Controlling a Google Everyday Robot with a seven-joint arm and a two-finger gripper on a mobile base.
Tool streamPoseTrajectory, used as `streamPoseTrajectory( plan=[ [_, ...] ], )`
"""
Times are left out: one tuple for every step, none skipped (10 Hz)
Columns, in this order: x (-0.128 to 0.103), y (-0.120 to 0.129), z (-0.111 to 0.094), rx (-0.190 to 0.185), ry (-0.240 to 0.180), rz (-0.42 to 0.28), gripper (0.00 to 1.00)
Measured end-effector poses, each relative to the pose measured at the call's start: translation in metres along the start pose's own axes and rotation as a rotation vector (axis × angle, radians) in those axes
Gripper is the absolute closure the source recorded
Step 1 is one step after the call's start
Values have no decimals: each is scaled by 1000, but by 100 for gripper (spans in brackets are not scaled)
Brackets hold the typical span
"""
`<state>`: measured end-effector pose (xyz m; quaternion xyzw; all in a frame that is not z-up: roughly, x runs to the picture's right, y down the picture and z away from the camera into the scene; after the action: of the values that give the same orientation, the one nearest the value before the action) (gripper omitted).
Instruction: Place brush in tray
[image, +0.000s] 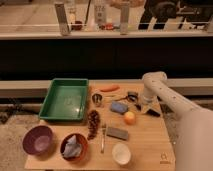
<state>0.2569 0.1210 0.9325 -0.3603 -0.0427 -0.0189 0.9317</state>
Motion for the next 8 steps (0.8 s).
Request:
streamPoseTrajectory(
  plan=[
    [-2, 0, -1, 0, 1, -3, 77],
    [-3, 0, -1, 1, 1, -4, 79],
    [-6, 0, -6, 7, 4, -6, 87],
    [-8, 0, -13, 15, 8, -10, 94],
    [-12, 0, -26, 24, 12, -15, 97],
    [-16, -1, -39, 27, 14, -18, 97],
    [-19, -1, -49, 27, 13, -21, 97],
    [-19, -1, -52, 31, 19, -25, 97]
  ],
)
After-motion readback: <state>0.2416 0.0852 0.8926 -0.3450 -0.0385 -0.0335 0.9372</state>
